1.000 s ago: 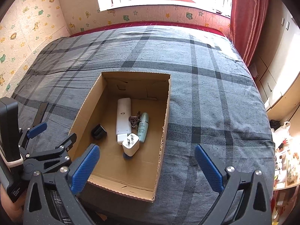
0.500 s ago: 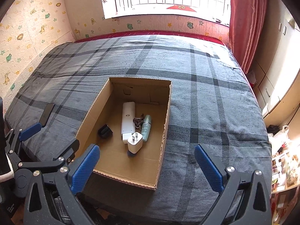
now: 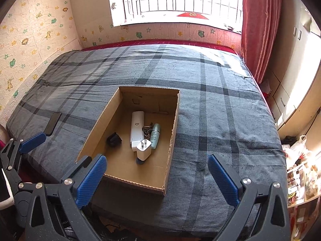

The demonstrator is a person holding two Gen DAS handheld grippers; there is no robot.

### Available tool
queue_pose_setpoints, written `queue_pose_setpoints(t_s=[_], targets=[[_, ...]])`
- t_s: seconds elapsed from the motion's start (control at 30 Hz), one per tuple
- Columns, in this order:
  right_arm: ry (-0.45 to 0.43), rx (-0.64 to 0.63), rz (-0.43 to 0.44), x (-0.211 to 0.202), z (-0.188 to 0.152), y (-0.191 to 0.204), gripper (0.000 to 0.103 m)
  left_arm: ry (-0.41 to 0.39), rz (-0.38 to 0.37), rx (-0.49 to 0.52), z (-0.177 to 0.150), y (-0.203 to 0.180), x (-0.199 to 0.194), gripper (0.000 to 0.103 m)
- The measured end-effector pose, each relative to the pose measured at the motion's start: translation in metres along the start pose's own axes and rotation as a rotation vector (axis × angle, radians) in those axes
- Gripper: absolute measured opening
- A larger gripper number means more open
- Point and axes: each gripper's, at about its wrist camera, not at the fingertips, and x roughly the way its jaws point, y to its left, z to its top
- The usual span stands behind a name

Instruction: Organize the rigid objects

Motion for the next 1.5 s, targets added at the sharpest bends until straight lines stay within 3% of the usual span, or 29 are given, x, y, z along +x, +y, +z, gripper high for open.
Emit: queue_pose_setpoints(t_s=[0.4,1.5], targets=[[-0.013,0.009,-0.006,-0.008,-0.004,-0.003,0.103,-0.041,0.009,0.005,-0.001,-0.006,-0.013,0.103],[-0.008,0.010,-0.017,-0.008,-0.004,-0.003,0.103,-0.038,0.004,0.013,-0.001,-0.009,-0.014,0.103]])
